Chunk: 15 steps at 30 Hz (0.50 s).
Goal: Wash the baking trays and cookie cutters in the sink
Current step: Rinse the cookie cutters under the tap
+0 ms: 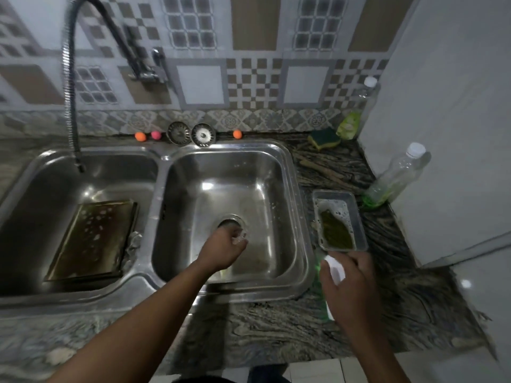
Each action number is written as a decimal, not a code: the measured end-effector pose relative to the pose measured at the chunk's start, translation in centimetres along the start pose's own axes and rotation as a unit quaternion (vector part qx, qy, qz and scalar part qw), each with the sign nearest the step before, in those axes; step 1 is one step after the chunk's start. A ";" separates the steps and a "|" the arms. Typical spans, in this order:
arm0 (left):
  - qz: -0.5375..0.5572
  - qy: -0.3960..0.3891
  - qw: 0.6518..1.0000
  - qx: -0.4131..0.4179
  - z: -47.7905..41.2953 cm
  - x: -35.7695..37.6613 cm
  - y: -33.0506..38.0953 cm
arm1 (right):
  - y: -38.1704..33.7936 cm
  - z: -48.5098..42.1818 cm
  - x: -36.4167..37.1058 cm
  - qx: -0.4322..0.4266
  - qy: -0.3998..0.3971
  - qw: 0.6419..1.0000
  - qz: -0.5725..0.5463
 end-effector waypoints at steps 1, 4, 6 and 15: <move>0.006 0.009 1.000 0.008 0.0 -1.1 0.0 | -1.3 -0.5 0.5 -0.006 -0.002 1.000 -0.001; 0.021 0.035 0.999 0.017 0.2 -4.8 -0.8 | -5.7 -1.6 3.3 -0.005 -0.024 1.000 -0.015; 0.036 0.053 0.998 0.004 0.4 -7.3 -3.4 | -9.2 -1.6 5.9 -0.010 -0.042 0.998 -0.034; 0.079 0.106 0.990 -0.050 0.9 -20.7 -16.6 | -28.6 -0.5 19.1 -0.070 -0.086 0.988 -0.110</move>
Point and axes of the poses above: each hand's wrist, its own z-axis away from the middle knuckle, its own x-axis out of the palm, y = z × x, the point moved 9 cm from there along -z, towards the middle knuckle, and after that the axes turned 9 degrees about y, right-handed, at the moved point
